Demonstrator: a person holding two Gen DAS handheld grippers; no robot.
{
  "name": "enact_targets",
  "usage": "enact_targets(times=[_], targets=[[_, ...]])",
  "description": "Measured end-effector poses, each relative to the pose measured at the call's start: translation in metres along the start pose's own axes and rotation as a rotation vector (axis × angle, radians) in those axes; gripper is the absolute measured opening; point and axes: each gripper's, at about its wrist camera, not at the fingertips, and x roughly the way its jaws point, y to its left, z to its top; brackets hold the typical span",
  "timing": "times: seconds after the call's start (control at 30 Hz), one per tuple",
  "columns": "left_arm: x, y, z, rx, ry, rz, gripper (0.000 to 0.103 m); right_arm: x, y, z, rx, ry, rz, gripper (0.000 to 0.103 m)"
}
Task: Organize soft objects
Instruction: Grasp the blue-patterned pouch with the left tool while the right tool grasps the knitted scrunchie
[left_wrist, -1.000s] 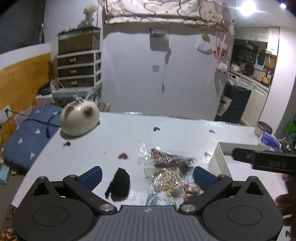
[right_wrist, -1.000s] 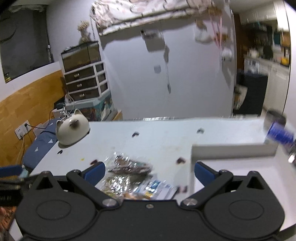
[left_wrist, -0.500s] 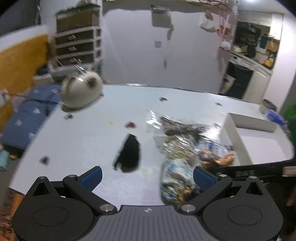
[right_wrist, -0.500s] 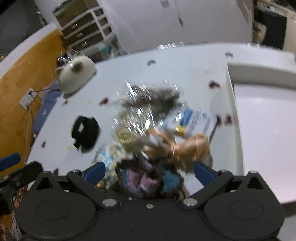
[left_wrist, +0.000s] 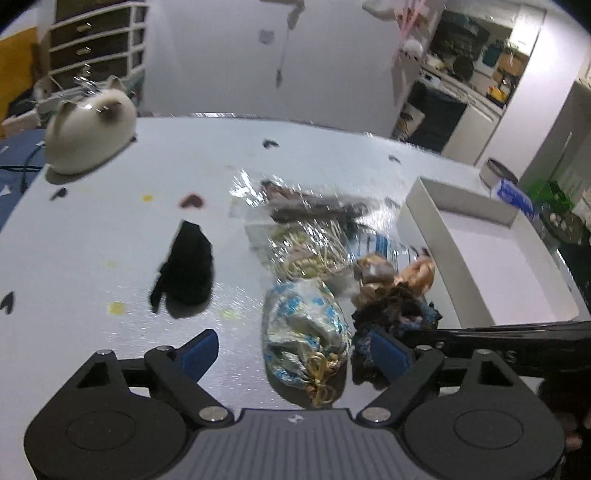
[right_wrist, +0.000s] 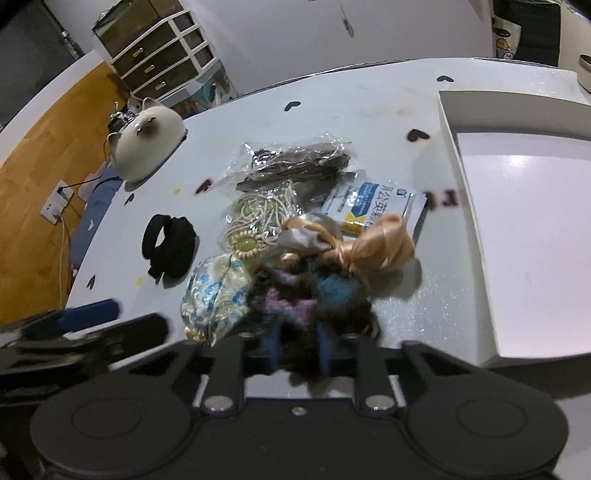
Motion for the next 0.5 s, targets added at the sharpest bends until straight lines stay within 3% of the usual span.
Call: enact_targets(times=[0.07, 0.13, 0.2, 0.27, 0.33, 0.37, 0.5], targets=[[0.011, -0.002, 0.0, 0.007, 0.025, -0.005, 0.088, -0.003, 0.0, -0.002, -0.013, 0.0, 0.0, 0.009], [0.021, -0.003, 0.0, 0.009, 0.043, -0.01, 0.088, -0.006, -0.001, -0.003, -0.021, -0.002, 0.002, 0.01], [0.031, -0.003, -0.001, 0.004, 0.062, -0.015, 0.086, -0.009, -0.003, -0.004, -0.025, -0.009, 0.004, 0.024], [0.039, -0.002, 0.001, -0.001, 0.075, -0.014, 0.083, -0.013, -0.003, -0.004, -0.035, -0.022, 0.001, 0.054], [0.044, -0.001, 0.002, -0.008, 0.083, -0.018, 0.082, -0.014, -0.003, -0.003, -0.041, -0.036, -0.003, 0.068], [0.046, -0.001, 0.003, -0.012, 0.085, -0.02, 0.081, -0.015, -0.004, -0.002, -0.039, -0.042, -0.008, 0.074], [0.05, 0.0, 0.005, -0.013, 0.088, -0.037, 0.068, -0.01, -0.008, 0.004, -0.022, -0.049, -0.023, 0.08]])
